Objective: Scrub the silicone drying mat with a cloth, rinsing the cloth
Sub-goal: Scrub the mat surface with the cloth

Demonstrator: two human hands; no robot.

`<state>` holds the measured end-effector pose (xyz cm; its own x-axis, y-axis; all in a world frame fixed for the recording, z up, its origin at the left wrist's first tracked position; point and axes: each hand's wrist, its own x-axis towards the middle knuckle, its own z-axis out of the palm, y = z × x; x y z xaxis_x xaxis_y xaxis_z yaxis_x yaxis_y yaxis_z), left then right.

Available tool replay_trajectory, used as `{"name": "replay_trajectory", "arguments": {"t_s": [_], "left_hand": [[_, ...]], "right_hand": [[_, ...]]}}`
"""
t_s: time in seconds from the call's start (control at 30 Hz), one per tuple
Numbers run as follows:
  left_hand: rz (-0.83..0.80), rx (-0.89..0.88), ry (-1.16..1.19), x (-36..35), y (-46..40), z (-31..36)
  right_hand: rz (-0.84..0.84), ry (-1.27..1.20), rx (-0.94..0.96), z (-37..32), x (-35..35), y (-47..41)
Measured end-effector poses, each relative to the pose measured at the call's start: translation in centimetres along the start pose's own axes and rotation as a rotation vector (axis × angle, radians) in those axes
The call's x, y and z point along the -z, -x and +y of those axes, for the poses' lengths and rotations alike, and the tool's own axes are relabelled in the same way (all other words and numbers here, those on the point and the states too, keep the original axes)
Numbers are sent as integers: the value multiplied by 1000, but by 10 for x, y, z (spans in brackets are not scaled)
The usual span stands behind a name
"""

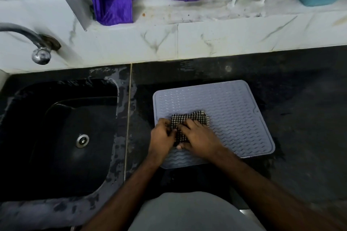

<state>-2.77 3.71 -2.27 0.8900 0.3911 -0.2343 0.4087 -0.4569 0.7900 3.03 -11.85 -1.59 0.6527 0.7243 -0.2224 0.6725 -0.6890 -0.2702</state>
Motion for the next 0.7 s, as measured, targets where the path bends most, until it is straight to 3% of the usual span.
{"name": "replay_trajectory", "arguments": {"t_s": [0.1,0.23,0.33,0.43,0.53,0.7], "left_hand": [[19,-45,-13,6,10,-7],[39,-129,-59,7,34,-21],[87,-158,-274,6,49,-37],[158,-10,-442,6,61,-49],[193,162,-399,4,67,-47],[150,256,-393,5,62,-32]], "right_hand": [[-54,157,-1,3,-15,0],[1,157,17,9,-18,-7],[10,88,67,15,-17,-10],[143,-185,27,6,-14,-9],[292,-387,59,-11,-21,-3],[62,-167,227,-24,-43,8]]}}
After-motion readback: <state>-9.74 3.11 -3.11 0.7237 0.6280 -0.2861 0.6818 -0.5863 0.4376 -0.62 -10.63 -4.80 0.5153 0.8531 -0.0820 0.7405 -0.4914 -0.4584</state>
